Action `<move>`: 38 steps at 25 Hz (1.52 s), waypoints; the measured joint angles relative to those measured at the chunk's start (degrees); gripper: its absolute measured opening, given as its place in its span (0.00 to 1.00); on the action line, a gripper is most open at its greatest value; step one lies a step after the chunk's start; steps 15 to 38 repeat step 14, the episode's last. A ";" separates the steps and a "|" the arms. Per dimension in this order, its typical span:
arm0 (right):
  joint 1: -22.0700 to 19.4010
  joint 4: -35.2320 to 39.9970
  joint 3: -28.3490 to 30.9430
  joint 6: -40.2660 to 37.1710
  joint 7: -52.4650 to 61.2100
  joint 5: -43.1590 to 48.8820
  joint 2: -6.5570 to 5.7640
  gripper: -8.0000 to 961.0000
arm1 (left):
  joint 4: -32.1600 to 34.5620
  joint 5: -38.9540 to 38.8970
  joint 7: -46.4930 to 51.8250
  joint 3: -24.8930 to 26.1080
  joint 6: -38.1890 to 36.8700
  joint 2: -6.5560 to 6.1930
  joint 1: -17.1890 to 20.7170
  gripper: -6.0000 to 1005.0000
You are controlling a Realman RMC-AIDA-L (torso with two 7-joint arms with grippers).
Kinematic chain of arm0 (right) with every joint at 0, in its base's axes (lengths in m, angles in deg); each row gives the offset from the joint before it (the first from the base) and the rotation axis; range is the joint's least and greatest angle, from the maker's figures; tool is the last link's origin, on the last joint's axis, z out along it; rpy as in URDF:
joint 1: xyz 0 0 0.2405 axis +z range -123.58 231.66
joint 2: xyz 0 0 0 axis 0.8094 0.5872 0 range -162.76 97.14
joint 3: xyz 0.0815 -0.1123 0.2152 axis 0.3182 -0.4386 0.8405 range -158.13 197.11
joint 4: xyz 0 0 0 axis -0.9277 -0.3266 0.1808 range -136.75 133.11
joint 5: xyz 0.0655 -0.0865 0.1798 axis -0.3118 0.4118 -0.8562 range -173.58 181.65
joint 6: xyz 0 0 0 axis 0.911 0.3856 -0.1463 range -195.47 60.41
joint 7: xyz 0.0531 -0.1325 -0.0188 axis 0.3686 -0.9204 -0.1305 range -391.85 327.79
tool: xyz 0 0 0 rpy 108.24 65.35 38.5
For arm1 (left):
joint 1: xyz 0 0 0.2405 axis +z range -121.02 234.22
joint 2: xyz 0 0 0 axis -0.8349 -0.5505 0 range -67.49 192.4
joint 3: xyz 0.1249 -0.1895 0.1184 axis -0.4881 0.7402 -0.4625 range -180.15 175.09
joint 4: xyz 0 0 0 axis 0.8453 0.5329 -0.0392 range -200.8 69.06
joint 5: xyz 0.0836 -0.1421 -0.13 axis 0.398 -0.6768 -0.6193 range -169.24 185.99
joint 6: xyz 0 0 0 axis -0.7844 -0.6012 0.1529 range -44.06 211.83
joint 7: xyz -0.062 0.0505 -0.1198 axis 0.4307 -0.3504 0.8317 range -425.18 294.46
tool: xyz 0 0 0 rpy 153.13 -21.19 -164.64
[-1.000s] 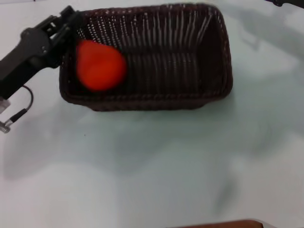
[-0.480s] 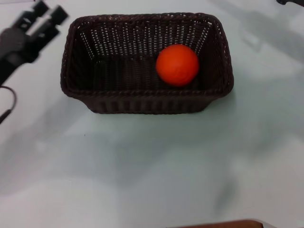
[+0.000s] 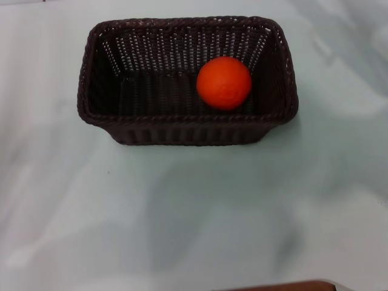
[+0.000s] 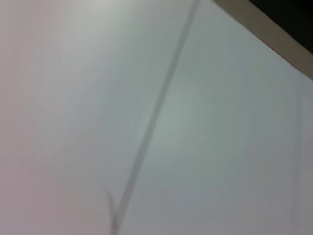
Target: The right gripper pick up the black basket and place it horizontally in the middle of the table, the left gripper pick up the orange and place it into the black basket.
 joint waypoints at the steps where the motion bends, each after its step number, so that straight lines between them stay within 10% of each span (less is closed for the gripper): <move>1: -0.37 -0.75 0.09 -0.42 -4.61 -2.88 0.51 0.96 | 0.26 -0.34 -0.25 0.85 0.23 0.02 0.47 0.88; 10: -0.52 -13.13 1.48 -0.20 -40.73 -23.48 0.96 0.96 | 0.48 -0.79 -1.18 5.84 0.51 0.03 3.41 0.88; 38: -0.36 -14.47 1.69 -0.01 -42.80 -25.21 1.01 0.96 | 1.59 -0.83 -1.20 5.85 0.75 0.07 3.42 0.88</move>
